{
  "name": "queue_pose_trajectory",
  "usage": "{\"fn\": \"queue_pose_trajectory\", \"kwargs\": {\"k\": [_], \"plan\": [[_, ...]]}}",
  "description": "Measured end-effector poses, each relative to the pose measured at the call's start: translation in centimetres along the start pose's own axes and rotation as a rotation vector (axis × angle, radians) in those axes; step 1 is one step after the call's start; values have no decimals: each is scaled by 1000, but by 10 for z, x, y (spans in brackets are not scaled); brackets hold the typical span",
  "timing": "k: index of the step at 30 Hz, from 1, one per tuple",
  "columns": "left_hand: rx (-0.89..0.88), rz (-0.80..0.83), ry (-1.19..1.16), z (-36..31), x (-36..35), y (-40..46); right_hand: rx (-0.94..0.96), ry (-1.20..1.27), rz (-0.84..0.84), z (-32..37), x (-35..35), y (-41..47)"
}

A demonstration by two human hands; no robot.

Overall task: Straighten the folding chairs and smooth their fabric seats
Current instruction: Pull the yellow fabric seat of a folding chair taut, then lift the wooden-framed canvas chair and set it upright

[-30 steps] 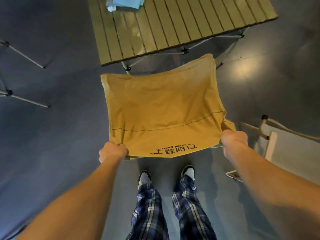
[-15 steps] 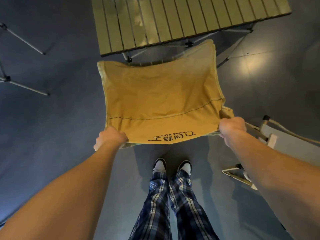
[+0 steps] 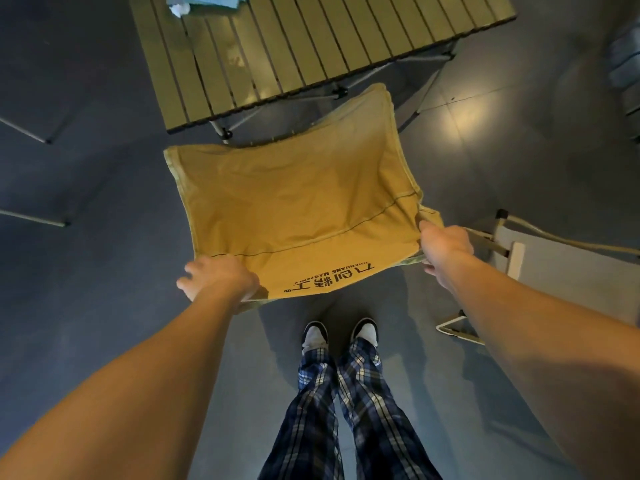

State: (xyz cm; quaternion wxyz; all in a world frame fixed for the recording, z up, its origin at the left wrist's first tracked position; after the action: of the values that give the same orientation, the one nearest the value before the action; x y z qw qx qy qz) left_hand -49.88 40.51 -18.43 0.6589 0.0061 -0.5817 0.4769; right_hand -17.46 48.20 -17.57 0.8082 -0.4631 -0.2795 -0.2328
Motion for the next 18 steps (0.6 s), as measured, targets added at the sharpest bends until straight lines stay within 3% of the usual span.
{"fn": "queue_pose_trajectory", "kwargs": {"k": [5,8,13,18], "plan": [[-384,-191,11,-82,43,-47,-3,84,-4,-6,27,-3],[-682,-310,-32,-152,59,-106,-58,145,-68,-33,79,13],[-1093,-193,-139,-252,47,-228,-152,222,-202,-92,188,28],[-1246,-12,-116,-314,5,-329,-262,178,-331,-174,280,61]]}}
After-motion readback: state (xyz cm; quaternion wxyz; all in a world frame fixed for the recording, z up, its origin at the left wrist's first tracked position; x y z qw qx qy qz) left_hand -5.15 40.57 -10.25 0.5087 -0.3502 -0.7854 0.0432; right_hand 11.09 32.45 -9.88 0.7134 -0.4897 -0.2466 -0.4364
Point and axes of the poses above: each hand's wrist, its own y-axis towards the middle knuckle, its own x-axis out of the back of the hand, z = x × y, the point moved 3 cm from there along y, towards the middle knuckle, and after that the axes turned 10 degrees about -z, right-handed, at the moved point
